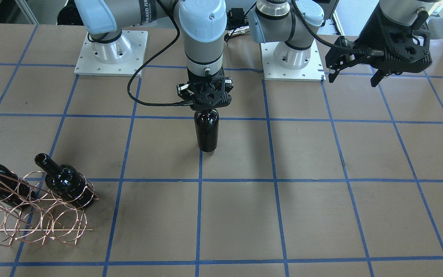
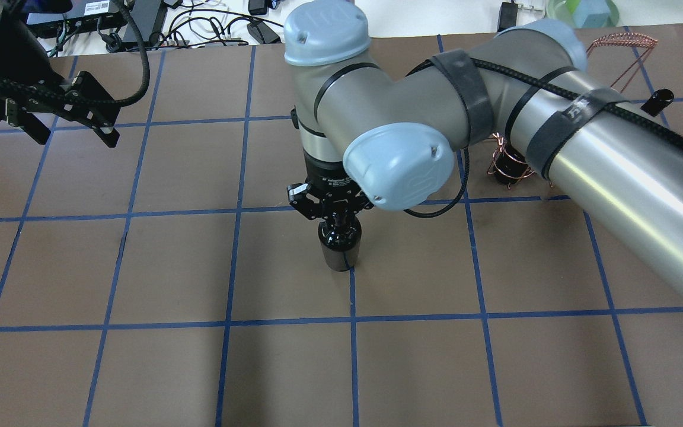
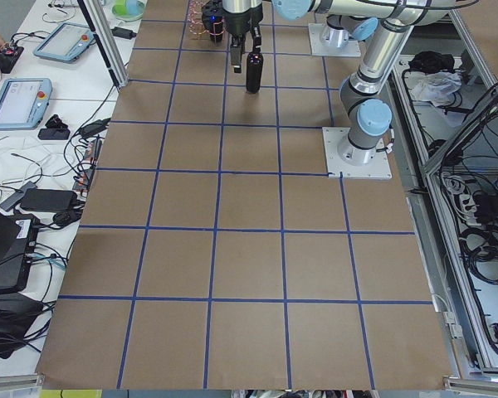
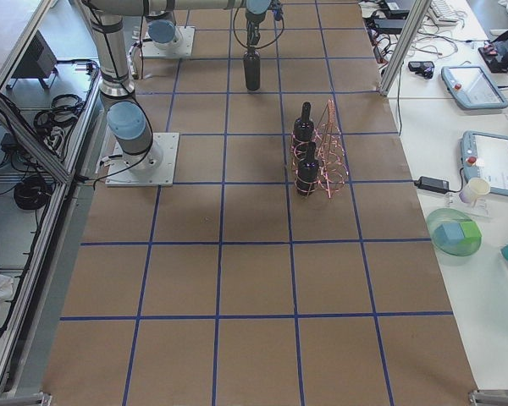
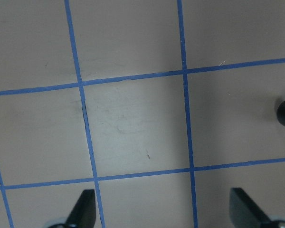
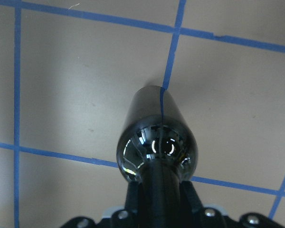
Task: Place wine into wine basket
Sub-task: 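Lift the bottle with the right gripper and tilt it toward the copper rack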
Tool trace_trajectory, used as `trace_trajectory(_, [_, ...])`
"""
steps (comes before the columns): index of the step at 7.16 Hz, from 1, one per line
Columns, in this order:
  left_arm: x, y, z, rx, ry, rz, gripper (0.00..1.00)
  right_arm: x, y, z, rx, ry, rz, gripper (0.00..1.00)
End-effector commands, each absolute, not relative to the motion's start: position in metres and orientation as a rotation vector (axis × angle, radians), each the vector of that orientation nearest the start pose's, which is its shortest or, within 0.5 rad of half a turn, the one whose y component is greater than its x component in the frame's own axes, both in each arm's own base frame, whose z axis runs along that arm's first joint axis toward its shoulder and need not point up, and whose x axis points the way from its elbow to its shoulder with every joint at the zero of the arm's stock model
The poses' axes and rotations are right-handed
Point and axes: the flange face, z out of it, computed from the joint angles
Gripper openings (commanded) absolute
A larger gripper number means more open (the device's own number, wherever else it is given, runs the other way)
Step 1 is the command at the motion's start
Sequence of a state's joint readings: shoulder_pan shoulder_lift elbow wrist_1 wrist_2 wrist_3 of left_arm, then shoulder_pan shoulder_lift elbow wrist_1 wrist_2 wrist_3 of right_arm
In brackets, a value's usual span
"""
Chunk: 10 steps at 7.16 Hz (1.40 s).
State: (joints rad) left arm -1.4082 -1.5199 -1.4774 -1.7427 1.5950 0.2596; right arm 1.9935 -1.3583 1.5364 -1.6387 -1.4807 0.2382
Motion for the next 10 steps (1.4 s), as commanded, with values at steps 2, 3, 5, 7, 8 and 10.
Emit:
trace_trajectory(2, [-0.055,-0.478,0.540,0.142,3.123,0.051,1.00,0.256,-0.493,0.472,-0.306,3.046,0.144,0.00])
trace_trajectory(3, [-0.055,-0.479,0.540,0.123,3.125,0.053,1.00,0.209,-0.492,0.489,-0.376,3.042,0.161,0.00])
trace_trajectory(5, [-0.081,-0.480,0.540,-0.046,3.185,0.030,1.00,0.135,-0.486,0.509,-0.486,3.070,0.228,0.00])
trace_trajectory(7, [-0.142,-0.479,0.538,-0.013,3.094,-0.061,1.00,0.057,-0.492,0.520,-0.538,3.084,0.284,0.00])
trace_trajectory(8, [-0.174,-0.479,0.531,-0.080,3.097,-0.089,1.00,0.016,-0.492,0.528,-0.590,3.080,0.331,0.00])
trace_trajectory(10, [-0.195,-0.478,0.524,-0.031,3.097,-0.084,1.00,-0.050,-0.493,0.532,-0.634,3.073,0.335,0.00])
